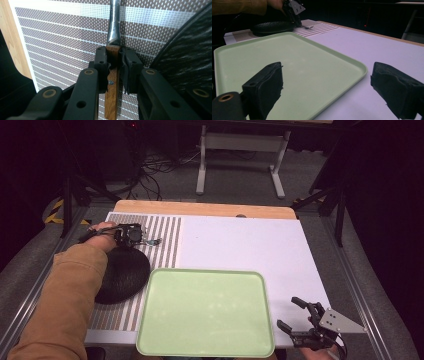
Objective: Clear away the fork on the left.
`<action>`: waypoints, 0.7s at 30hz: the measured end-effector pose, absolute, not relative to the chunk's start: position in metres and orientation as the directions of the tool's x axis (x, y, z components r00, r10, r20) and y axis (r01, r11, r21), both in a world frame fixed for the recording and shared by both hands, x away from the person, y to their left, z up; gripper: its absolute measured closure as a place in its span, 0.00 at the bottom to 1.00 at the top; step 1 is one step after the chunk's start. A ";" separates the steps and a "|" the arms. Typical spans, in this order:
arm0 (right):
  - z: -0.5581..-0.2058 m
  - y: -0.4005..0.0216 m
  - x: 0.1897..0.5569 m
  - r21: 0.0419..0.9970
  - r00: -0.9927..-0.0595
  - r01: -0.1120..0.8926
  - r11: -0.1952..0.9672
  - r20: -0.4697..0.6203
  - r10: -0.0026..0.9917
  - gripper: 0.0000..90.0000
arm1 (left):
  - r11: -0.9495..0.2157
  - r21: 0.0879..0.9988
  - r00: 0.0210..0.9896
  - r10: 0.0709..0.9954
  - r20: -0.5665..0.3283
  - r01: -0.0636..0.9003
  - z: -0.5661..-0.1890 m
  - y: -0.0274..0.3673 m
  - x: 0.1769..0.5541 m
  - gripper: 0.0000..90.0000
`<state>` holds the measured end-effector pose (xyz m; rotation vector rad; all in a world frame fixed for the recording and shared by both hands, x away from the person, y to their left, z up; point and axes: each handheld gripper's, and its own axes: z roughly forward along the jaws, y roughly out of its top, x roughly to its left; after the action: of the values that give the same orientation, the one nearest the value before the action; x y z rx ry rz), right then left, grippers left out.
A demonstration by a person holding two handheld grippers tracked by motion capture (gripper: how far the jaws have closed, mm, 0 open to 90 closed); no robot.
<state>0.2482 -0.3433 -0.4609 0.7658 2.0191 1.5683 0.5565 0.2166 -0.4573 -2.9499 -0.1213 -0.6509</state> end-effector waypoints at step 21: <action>-0.461 -0.342 0.249 0.969 -0.736 0.139 0.203 -0.036 0.676 0.12 | -0.985 -0.102 0.871 0.076 0.485 0.143 -0.450 0.212 0.554 0.86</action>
<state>0.2494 -0.3423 -0.4610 0.7563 2.0258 1.5571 0.5536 0.2116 -0.4500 -2.9077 -0.1706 -0.7461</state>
